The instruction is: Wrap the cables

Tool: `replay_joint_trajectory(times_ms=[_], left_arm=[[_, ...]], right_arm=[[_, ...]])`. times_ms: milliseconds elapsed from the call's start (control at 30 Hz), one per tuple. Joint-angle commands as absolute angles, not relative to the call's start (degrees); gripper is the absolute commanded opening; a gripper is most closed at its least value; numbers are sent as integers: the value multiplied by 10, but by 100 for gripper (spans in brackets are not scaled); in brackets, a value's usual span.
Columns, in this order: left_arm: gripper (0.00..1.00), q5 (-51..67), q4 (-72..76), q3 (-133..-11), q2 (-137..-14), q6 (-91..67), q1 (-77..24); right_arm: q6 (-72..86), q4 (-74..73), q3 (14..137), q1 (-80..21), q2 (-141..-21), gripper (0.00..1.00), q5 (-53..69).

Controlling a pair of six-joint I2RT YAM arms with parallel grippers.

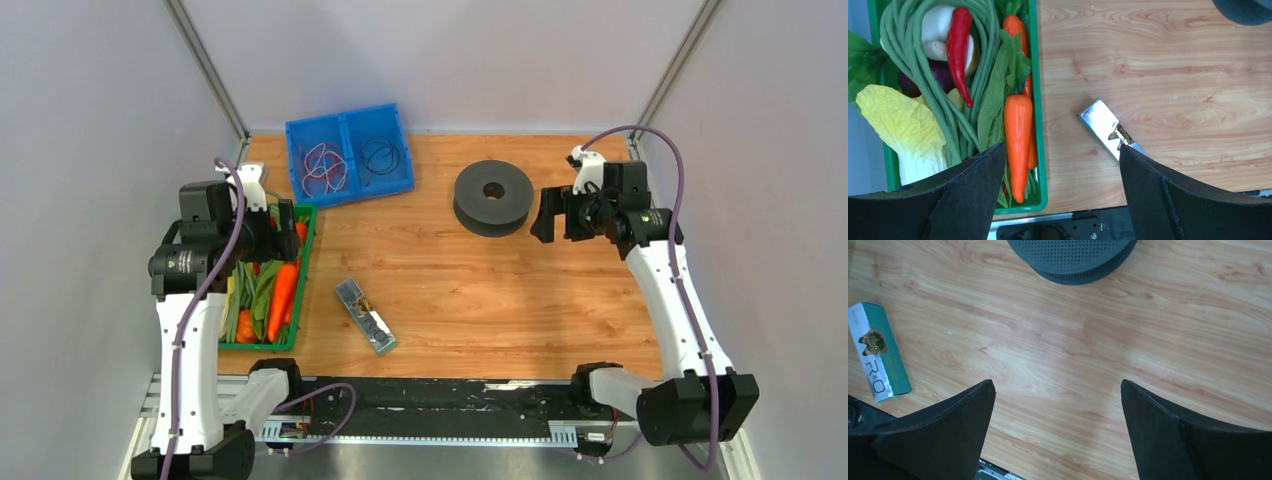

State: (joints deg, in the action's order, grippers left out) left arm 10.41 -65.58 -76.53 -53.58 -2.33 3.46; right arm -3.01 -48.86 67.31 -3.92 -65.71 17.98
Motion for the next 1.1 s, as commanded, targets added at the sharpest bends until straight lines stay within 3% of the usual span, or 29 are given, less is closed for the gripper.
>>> replay_joint_trajectory(times_ms=[0,267,600,1067], left_arm=[[91,118,-628,-795,-526,-17,37],[91,223,-585,-781,-516,40,37],[90,295,-578,-789,-538,65,37],[90,281,-569,-774,-548,62,37]], right_arm=[[-30,-487,743,-33,-693,100,235],[-36,-454,817,-6,-826,100,328],[99,-388,948,101,-1074,100,498],[183,-267,982,105,-1250,98,553]])
